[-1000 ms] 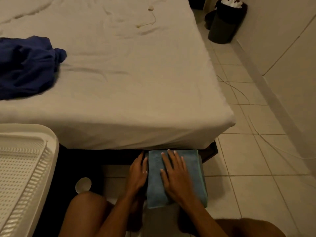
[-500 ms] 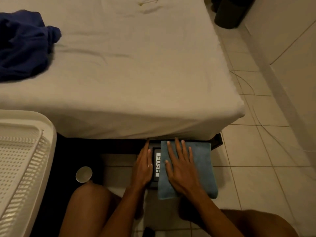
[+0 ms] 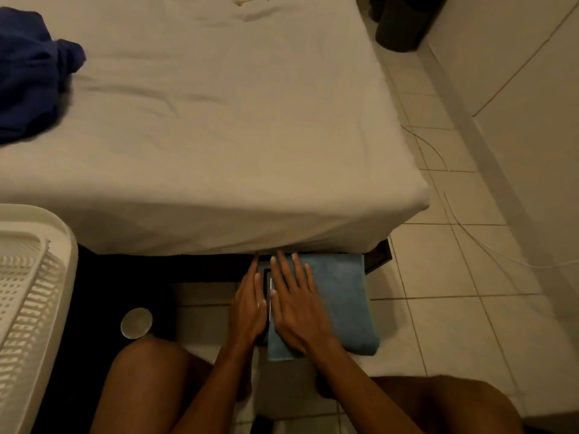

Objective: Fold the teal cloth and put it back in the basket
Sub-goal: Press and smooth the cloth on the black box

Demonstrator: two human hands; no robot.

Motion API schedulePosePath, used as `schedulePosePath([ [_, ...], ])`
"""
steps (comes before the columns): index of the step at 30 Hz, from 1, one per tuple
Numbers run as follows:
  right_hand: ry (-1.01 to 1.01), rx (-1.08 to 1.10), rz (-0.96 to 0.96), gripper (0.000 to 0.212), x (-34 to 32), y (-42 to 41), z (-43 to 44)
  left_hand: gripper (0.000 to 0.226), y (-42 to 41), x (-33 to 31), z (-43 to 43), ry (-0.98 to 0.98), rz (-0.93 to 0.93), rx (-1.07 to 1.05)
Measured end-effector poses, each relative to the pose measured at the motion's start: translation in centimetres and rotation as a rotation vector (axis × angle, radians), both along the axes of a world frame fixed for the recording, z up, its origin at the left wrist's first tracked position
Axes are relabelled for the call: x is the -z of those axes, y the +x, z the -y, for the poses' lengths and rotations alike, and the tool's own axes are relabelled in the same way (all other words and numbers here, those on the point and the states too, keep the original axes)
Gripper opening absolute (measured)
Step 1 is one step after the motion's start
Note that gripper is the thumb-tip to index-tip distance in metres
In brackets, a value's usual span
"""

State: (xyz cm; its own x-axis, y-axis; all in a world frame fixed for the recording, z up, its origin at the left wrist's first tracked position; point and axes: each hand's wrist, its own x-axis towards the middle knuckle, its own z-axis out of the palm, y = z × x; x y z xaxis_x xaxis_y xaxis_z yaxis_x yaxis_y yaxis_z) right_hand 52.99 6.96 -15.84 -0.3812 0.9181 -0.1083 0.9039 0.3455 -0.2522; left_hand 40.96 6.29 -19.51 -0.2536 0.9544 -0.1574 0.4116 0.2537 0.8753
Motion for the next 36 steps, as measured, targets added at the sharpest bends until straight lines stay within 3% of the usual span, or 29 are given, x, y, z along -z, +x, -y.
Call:
schedulePosePath([
  [5,0.015,-0.014,-0.036,0.061,0.0,0.9,-0.2,0.046,-0.4,0.2,0.0,-0.004,0.025,0.006],
  [10,-0.013,0.206,-0.091,0.064,0.5,3.8,0.5,0.047,-0.3,0.1,-0.1,-0.022,-0.032,-0.006],
  [13,-0.025,0.262,-0.153,0.067,0.8,3.6,0.5,0.048,0.1,-0.6,-0.2,-0.005,-0.157,0.041],
  [17,-0.020,0.279,-0.197,0.062,0.8,5.2,0.0,0.053,1.5,-0.4,-0.7,0.173,-0.522,0.256],
  [19,-0.022,0.299,-0.190,0.062,0.7,5.8,0.0,0.055,2.0,-0.1,-0.7,0.159,-0.581,0.288],
  [29,-0.001,0.347,-0.139,0.066,1.6,6.9,0.8,0.062,2.4,-0.7,-0.6,0.123,-0.712,0.393],
  [36,-0.008,0.304,-0.122,0.064,1.1,7.4,-1.0,0.062,2.2,-1.3,-0.6,0.120,-0.693,0.460],
])
